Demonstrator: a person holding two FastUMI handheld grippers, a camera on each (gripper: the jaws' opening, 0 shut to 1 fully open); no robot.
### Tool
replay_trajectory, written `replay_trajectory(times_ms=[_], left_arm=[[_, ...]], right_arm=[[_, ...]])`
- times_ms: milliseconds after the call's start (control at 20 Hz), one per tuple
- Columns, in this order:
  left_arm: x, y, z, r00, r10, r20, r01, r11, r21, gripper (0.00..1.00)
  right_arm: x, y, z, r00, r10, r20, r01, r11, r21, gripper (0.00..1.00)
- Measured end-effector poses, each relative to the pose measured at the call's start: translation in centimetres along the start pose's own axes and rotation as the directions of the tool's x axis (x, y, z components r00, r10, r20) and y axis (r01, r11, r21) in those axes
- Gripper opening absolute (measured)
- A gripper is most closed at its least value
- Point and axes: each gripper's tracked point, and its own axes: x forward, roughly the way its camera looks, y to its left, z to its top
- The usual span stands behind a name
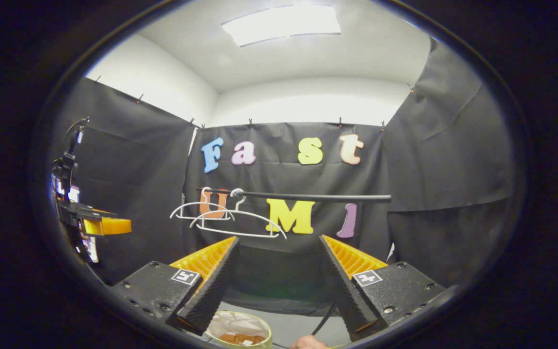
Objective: Grasp the clothes on the hanger with both hands and then place them into the laundry hamper below.
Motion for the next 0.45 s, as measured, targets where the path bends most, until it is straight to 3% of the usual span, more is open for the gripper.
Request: replay_trajectory(times_ms=[250,450], left_arm=[[-2.7,-2.0,-0.4,0.995,0.074,0.062,-0.077,0.996,0.039,1.00],[-5.4,-3.8,0.9,0.984,0.082,0.158,-0.095,0.992,0.078,1.00]], right_arm=[[-3.3,0.0,0.5,0.997,0.070,0.043,-0.071,0.997,0.021,1.00],[-5.3,-1.7,1.8,0.993,0.071,0.096,-0.078,0.995,0.065,1.00]])
